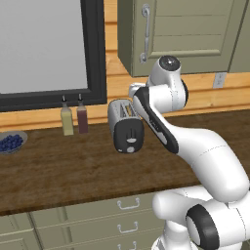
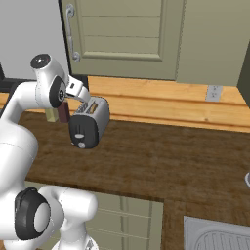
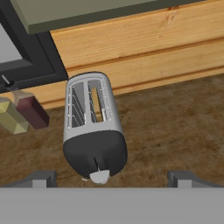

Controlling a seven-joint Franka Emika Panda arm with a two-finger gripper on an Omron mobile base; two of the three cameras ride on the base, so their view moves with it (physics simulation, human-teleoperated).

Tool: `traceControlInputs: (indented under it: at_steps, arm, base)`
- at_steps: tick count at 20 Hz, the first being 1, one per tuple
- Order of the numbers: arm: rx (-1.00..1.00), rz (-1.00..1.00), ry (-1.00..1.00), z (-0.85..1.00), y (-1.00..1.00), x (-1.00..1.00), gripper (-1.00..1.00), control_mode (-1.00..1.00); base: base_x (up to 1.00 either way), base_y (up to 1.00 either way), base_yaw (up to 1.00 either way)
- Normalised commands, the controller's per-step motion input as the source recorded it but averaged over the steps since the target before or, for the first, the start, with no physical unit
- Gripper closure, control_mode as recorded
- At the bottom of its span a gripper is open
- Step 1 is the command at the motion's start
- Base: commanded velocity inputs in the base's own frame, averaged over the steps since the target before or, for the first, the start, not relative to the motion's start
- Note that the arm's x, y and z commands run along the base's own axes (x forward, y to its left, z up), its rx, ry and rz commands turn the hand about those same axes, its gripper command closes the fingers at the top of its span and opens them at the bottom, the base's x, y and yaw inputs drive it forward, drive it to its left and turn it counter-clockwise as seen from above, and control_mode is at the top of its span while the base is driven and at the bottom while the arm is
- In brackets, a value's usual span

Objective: Start the toaster. Once the lever pops up, take the bread to the plate on the dining counter.

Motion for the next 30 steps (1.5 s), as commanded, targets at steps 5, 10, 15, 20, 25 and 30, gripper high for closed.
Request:
traceControlInputs:
  at_steps: [5,10,15,20,25,30]
  arm:
    - [0.0,0.0,0.0,0.0,0.0,0.0,-1.0,-1.0]
    - [0.0,0.0,0.0,0.0,0.0,0.0,-1.0,-1.0]
    - [0.0,0.0,0.0,0.0,0.0,0.0,-1.0,-1.0]
    - [0.0,0.0,0.0,0.0,0.0,0.0,-1.0,-1.0]
    - [0.0,0.0,0.0,0.0,0.0,0.0,-1.0,-1.0]
    - [0.0,0.0,0.0,0.0,0.0,0.0,-1.0,-1.0]
  base:
    - [0.0,0.0,0.0]
    - [0.0,0.0,0.0]
    - [0.0,0.0,0.0]
    - [0.0,0.0,0.0]
    - [0.0,0.0,0.0]
    - [0.0,0.0,0.0]
